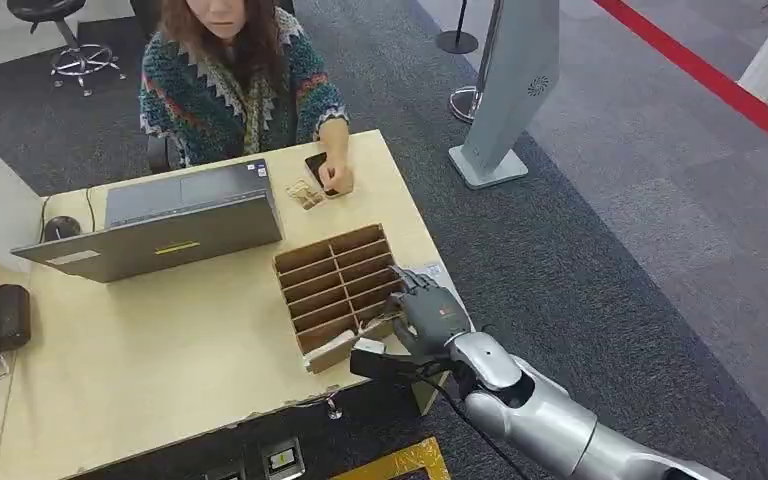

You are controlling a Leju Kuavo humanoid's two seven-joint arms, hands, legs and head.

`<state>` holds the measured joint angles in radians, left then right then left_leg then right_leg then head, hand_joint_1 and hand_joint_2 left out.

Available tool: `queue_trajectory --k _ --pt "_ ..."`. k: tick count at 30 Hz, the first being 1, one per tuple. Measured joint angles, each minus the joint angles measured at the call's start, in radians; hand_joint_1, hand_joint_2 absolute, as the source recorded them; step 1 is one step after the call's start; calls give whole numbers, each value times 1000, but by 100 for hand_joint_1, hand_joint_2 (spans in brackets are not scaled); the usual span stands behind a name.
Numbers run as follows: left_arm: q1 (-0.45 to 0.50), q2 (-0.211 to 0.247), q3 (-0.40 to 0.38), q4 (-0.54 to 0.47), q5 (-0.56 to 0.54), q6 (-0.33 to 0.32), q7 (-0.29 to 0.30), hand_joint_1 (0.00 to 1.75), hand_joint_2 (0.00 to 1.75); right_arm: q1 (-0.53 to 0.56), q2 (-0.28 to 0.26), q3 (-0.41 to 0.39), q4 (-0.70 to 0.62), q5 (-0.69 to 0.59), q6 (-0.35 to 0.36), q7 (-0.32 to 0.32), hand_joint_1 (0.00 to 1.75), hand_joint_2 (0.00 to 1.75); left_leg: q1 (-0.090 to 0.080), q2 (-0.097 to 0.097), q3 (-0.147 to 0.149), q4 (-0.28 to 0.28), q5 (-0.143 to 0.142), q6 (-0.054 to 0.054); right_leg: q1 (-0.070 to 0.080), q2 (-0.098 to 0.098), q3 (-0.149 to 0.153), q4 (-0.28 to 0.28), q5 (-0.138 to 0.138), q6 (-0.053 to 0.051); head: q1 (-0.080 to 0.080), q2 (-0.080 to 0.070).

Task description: Pass the card to the sensor for recognition and then transmit it.

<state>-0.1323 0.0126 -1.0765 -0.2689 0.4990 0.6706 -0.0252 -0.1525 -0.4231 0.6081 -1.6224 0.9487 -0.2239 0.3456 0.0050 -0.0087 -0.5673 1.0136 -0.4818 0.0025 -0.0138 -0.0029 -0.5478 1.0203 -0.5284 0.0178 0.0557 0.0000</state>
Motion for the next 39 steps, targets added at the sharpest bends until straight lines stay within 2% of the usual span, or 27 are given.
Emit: queue_trajectory --k 19,30,39 --pt "3 -3 0 0 3 4 0 0 0 11 1 1 2 -24 -14 5 175 175 0 0 0 0 0 0 0 0 0 0 0 0 0 0" --pt "5 -10 -1 -8 1 8 0 0 0 4 3 -1 3 19 -28 -18 175 175 0 0 0 0 0 0 0 0 0 0 0 0 0 0" --pt "-7 -13 -25 -17 -26 8 0 0 0 -88 -10 -65 -76 64 27 -29 175 175 0 0 0 0 1 0 0 0 0 0 1 -1 0 0"
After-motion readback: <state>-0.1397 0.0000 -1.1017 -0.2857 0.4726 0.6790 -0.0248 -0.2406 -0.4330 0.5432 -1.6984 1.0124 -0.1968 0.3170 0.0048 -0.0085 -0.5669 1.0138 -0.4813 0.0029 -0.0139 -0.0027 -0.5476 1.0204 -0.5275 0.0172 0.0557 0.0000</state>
